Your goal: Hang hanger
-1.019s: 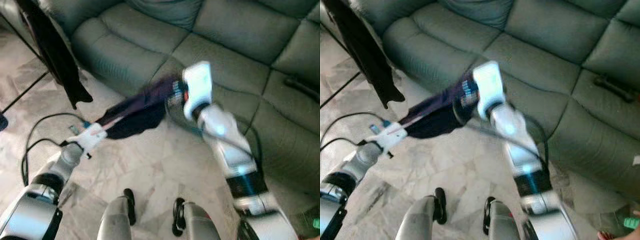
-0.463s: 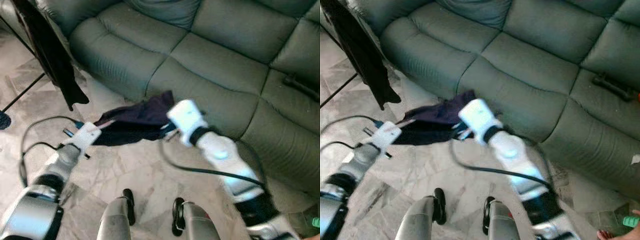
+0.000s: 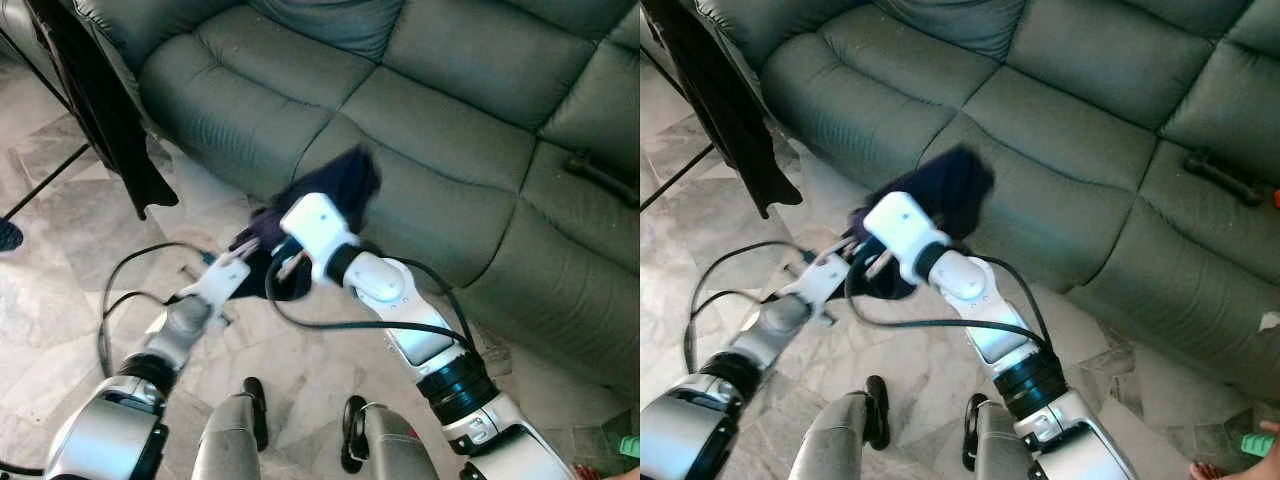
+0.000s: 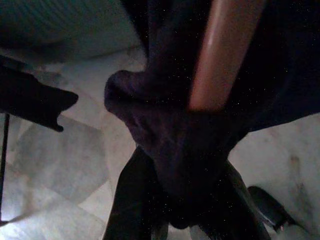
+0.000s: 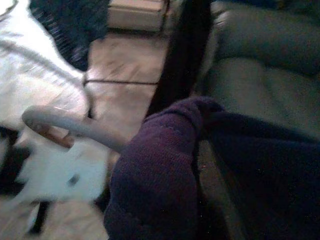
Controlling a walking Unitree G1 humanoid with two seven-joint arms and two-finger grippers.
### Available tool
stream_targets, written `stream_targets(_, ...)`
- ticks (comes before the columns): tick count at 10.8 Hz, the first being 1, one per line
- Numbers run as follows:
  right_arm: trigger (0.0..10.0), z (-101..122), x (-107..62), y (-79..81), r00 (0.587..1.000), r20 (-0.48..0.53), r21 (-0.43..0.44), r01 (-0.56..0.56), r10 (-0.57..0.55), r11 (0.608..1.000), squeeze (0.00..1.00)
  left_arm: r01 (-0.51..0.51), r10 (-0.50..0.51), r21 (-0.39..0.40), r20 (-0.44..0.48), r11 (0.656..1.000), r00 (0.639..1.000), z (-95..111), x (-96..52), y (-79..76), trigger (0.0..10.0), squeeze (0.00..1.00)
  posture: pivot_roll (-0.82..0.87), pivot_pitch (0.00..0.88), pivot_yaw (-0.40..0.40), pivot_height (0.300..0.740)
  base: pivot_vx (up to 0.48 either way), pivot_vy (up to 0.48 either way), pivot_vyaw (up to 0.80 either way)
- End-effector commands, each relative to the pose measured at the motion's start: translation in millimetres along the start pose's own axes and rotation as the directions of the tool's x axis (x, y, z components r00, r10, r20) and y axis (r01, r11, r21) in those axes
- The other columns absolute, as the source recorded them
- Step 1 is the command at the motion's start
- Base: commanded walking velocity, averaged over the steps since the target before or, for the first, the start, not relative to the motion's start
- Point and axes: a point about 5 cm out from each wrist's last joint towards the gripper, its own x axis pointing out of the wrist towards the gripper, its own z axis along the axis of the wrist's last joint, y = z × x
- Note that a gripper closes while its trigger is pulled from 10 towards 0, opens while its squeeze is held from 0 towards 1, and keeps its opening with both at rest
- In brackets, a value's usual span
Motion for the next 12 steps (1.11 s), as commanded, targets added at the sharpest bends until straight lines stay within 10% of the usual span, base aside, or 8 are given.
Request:
stream_targets(1, 7.4, -10, -7.2, 9.1, 0.995, -0.044, 0.004, -0.088, 0.088, 0.996, 0.00, 0.000, 0.000, -0.027, 0.011, 1.000, 1.000, 0, -0.7, 2.1, 0.0, 0.00, -0.01, 0.226, -0.048, 0.740, 0.000, 0.000, 0.00)
stream_targets(2, 10.0, -28, -21.5, 16.4, 0.968, -0.127, 0.035, -0.212, 0.215, 0.977, 0.35, 0.004, -0.003, -0.073, 0.017, 0.997, 1.000, 2, -0.2, 2.6, 0.0, 0.00, -0.02, 0.227, -0.047, 0.740, 0.000, 0.000, 0.00)
stream_targets(3, 10.0, -52, -42.3, 18.6, 0.936, -0.234, 0.025, -0.263, 0.261, 0.965, 1.00, 0.003, -0.001, -0.103, 0.017, 0.995, 1.000, 2, -0.4, 4.2, 0.0, 0.00, -0.02, 0.231, -0.042, 0.740, 0.000, 0.000, 0.00)
stream_targets(5, 10.0, -98, -94.3, -10.1, 0.878, -0.467, -0.181, -0.208, 0.102, 0.961, 1.00, -0.006, 0.008, -0.099, 0.019, 0.995, 1.000, 3, -1.2, 10.4, 0.0, 0.00, -0.02, 0.239, -0.037, 0.740, 0.000, 0.000, 0.00)
stream_targets(8, 10.0, -99, -134.7, -70.5, 0.855, -0.467, -0.423, 0.006, -0.224, 0.906, 1.00, -0.029, 0.030, -0.091, 0.016, 0.995, 0.999, 1, -2.6, 18.9, 0.0, 0.00, -0.03, 0.241, -0.029, 0.740, 0.000, 0.000, 0.00)
stream_targets(12, 10.0, -79, -147.9, -87.8, 0.925, -0.311, -0.353, 0.101, -0.218, 0.930, 1.00, -0.051, 0.053, -0.026, 0.065, 0.998, 0.996, 9, -5.0, 36.0, 0.0, 0.00, -0.03, 0.241, -0.029, 0.740, 0.000, 0.000, 0.00)
